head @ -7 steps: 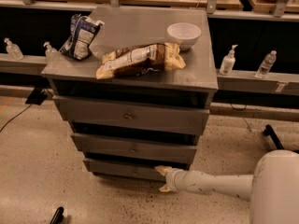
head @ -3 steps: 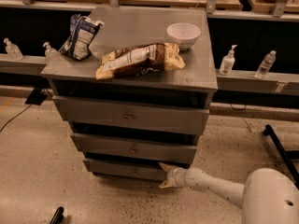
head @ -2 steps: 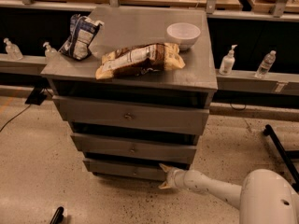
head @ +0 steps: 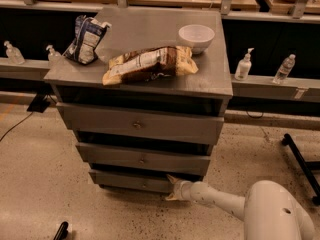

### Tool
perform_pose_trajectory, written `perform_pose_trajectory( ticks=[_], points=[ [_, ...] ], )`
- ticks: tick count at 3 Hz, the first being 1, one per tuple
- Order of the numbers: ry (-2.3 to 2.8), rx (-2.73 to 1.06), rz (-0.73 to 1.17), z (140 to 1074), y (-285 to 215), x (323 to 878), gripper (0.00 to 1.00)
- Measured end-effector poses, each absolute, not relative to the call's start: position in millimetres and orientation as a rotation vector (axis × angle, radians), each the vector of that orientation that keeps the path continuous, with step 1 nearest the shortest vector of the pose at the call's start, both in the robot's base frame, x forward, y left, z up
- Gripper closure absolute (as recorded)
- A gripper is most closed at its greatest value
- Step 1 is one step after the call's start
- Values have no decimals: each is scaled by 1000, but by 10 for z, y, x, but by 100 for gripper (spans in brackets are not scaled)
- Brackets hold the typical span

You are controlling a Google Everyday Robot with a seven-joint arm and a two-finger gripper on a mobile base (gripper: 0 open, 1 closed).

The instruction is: Open bottom drawer

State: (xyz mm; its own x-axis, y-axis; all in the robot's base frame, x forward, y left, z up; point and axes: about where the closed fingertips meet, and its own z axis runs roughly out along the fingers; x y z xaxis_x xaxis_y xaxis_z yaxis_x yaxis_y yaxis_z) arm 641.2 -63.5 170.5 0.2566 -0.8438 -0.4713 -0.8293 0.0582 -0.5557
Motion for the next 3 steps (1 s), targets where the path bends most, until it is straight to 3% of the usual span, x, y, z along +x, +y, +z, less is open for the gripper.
perform_pose_trajectory(
  ticks=[2, 3],
  points=[
    [1488, -1826, 120, 1610, -185, 6155, 38],
    [1491, -1854, 166, 1740, -210, 5884, 38]
  ],
)
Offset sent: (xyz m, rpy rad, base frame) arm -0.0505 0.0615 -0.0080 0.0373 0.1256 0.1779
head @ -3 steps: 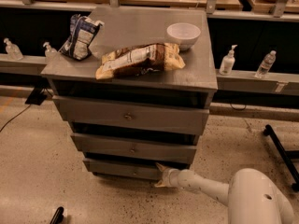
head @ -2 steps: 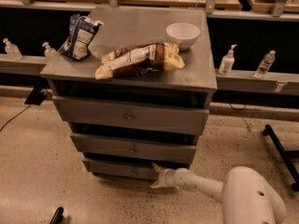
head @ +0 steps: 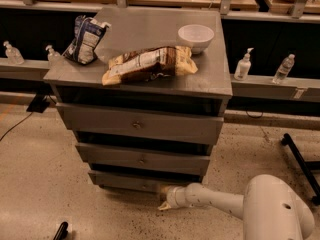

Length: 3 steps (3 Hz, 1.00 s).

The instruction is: Open bottom drawer

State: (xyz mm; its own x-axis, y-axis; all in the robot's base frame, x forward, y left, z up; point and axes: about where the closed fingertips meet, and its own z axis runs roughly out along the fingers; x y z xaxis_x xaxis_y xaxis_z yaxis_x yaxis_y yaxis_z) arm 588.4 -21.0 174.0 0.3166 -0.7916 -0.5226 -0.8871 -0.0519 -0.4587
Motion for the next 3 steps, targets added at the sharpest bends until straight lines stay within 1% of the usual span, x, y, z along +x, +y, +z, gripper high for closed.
perform_pose_trajectory(
  ticks=[1, 2, 3],
  points=[
    [1528, -1868, 203, 1888, -327, 5487, 42],
    [1521, -1881, 195, 2116, -382, 5198, 41],
    [1478, -1899, 176, 2139, -330, 5157, 42]
  ],
)
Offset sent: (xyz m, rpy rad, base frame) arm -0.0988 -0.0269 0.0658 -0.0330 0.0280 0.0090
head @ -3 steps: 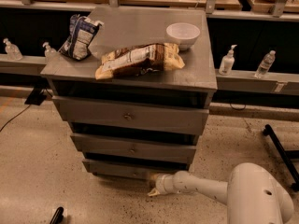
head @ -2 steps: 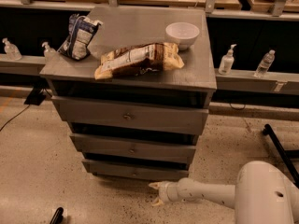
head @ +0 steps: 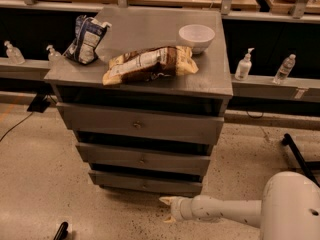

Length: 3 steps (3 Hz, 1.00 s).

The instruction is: Open bottom drawer

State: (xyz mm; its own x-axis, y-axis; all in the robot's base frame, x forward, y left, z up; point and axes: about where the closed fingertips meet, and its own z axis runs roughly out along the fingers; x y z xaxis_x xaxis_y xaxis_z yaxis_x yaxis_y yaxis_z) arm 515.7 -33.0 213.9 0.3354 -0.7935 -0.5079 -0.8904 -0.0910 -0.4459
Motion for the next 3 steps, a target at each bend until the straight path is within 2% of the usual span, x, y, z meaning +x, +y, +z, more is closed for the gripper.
perform_pose_trajectory(
  ticks=[3],
  points=[
    [1338, -1867, 93, 2054, -89, 5833, 38]
  ],
)
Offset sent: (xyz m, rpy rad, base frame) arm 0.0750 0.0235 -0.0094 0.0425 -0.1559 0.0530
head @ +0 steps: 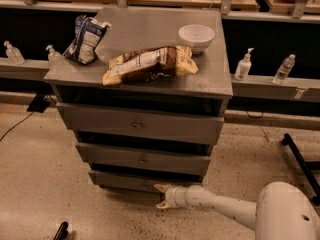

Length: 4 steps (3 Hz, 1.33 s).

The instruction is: Open bottom drawer

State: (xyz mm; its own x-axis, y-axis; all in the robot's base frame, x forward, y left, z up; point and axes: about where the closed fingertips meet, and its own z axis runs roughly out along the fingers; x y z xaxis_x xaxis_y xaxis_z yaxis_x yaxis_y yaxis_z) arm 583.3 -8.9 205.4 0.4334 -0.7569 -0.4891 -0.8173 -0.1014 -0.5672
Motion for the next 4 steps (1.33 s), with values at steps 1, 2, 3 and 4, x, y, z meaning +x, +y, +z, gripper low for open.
perform_pose_trajectory(
  ticks=[1, 2, 3, 4],
  points=[
    [1323, -1858, 51, 1998, -39, 6035, 39],
    [1329, -1856, -1, 1870, -26, 6225, 39],
    [1332, -1839, -37, 1819, -31, 6347, 39],
    [1339, -1832, -64, 1798, -29, 6430, 40]
  ],
)
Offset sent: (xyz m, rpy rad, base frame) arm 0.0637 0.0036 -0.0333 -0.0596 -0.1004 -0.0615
